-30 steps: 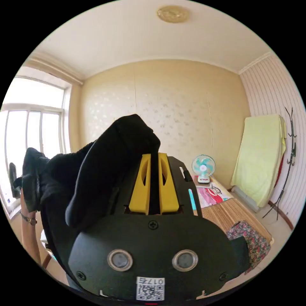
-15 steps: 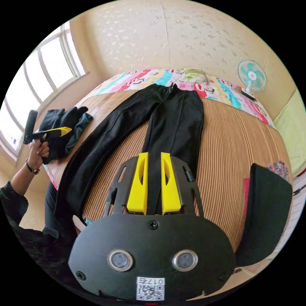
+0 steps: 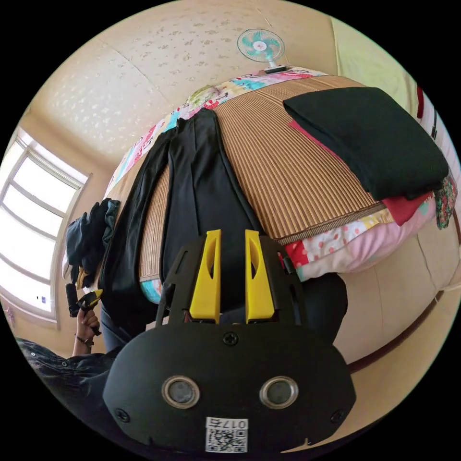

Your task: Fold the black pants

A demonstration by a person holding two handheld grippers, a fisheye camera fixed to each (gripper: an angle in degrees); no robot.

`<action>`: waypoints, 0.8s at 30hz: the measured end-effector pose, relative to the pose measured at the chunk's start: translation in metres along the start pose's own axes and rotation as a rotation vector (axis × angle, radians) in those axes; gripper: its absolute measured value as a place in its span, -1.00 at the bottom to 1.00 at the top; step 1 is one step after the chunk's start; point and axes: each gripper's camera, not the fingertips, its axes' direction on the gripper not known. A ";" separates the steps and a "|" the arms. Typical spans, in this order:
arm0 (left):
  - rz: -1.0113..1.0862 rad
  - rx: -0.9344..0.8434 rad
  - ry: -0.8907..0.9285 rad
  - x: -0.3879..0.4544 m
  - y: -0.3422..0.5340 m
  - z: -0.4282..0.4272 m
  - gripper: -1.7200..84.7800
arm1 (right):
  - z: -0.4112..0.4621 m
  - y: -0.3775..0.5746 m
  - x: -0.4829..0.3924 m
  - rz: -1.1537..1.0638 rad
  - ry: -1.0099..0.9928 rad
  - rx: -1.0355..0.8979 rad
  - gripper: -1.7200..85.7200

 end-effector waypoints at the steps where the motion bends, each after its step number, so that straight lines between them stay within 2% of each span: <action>1: -0.087 0.014 -0.015 -0.017 0.004 -0.010 -0.88 | -0.004 0.001 -0.004 -0.023 0.038 0.008 -0.78; 2: -0.135 0.017 -0.064 -0.023 0.008 -0.015 -0.88 | -0.006 0.001 -0.005 -0.026 0.055 0.010 -0.78; 4: -0.200 0.026 -0.361 -0.024 0.022 -0.031 -0.86 | -0.009 0.003 0.002 0.016 0.054 0.002 -0.78; 7: -0.095 0.123 -0.550 0.008 0.035 -0.035 -0.74 | -0.011 0.007 0.016 0.059 0.009 -0.008 -0.77; 9: -0.023 0.131 -0.564 0.021 0.033 -0.023 -0.69 | -0.011 0.008 0.014 0.026 -0.013 -0.018 -0.76; 12: 0.022 0.041 -0.597 0.023 0.018 0.012 -0.68 | -0.002 0.004 -0.003 -0.046 -0.057 -0.039 -0.76; 15: -0.051 -0.011 -0.716 0.011 0.007 0.035 -0.80 | 0.005 -0.003 -0.015 -0.046 -0.042 -0.066 -0.76; 17: -0.023 -0.043 -0.629 0.014 0.006 0.035 -0.88 | 0.001 -0.005 -0.012 -0.026 -0.091 -0.060 -0.76; 19: 0.158 -0.120 -0.321 0.028 0.011 0.034 -0.90 | -0.006 -0.003 -0.004 -0.006 -0.173 -0.053 -0.76; 20: 0.184 -0.093 -0.297 0.031 0.015 0.029 -0.90 | -0.008 -0.002 -0.002 -0.010 -0.188 -0.053 -0.76; 22: 0.145 -0.006 -0.415 0.027 0.031 0.009 -0.90 | -0.012 0.004 0.003 -0.034 -0.153 -0.060 -0.76; 24: -0.036 -0.060 -0.594 0.004 0.041 0.001 -0.92 | -0.011 0.008 0.010 -0.032 -0.066 -0.078 -0.75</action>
